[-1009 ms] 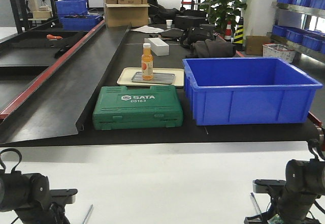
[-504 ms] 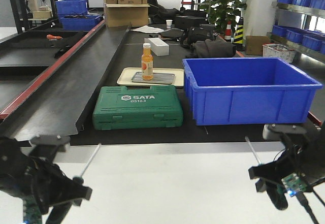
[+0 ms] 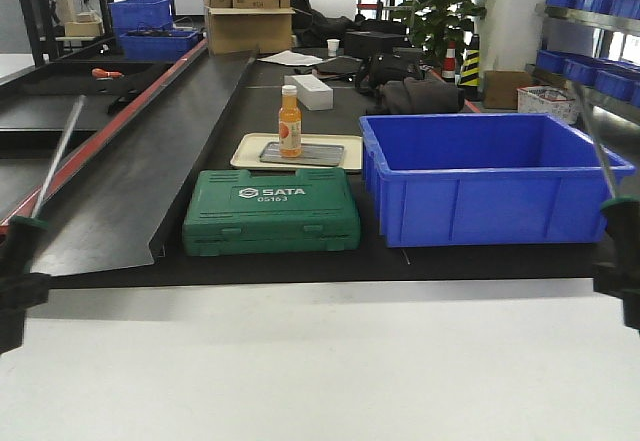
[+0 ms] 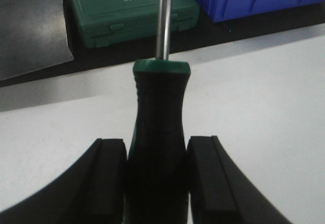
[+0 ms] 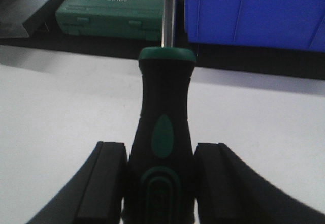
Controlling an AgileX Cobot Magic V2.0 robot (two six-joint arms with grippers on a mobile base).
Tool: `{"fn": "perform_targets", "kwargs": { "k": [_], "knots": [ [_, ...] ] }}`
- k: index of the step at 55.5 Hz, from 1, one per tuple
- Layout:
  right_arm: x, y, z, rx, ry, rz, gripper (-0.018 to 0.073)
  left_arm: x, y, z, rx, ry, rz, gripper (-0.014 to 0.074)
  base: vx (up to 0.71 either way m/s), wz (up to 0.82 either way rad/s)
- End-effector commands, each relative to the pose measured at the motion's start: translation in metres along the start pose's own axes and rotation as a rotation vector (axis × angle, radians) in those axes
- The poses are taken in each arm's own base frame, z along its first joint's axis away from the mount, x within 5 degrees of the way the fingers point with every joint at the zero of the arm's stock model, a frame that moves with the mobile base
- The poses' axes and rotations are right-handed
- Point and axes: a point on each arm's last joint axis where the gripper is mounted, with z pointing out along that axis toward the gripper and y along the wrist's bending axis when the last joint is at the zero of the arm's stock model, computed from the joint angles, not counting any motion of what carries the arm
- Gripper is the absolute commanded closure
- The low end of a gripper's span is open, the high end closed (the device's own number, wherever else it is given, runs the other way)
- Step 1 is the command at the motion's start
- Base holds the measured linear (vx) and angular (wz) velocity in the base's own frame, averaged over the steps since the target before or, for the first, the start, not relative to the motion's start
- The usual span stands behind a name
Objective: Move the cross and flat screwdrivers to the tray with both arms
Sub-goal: 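Lift both screwdrivers upright off the table with both grippers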
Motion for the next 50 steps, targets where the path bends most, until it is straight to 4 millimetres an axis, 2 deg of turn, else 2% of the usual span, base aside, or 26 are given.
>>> {"fn": "perform_targets", "kwargs": {
  "k": [1,9,17,50],
  "knots": [
    [-0.015,0.004,-0.033,0.030,-0.185,-0.020,0.0567,-0.014,-0.002,-0.035,0.014,-0.232,-0.006,0.0596,0.00,0.00],
    [-0.015,0.009,-0.053,0.028,-0.241,-0.030,0.0567,-0.011,-0.004,-0.073,0.022,-0.351,-0.003,0.0596,0.00,0.00],
    [-0.015,0.012,-0.066,0.027,-0.283,-0.033,0.0567,-0.014,-0.003,-0.092,0.012,-0.456,0.018,0.0596,0.00,0.00],
    [-0.014,0.013,-0.068,0.025,-0.282,-0.034,0.0567,-0.015,-0.003,-0.092,0.015,-0.465,0.011,0.0594,0.00,0.00]
  ]
}}
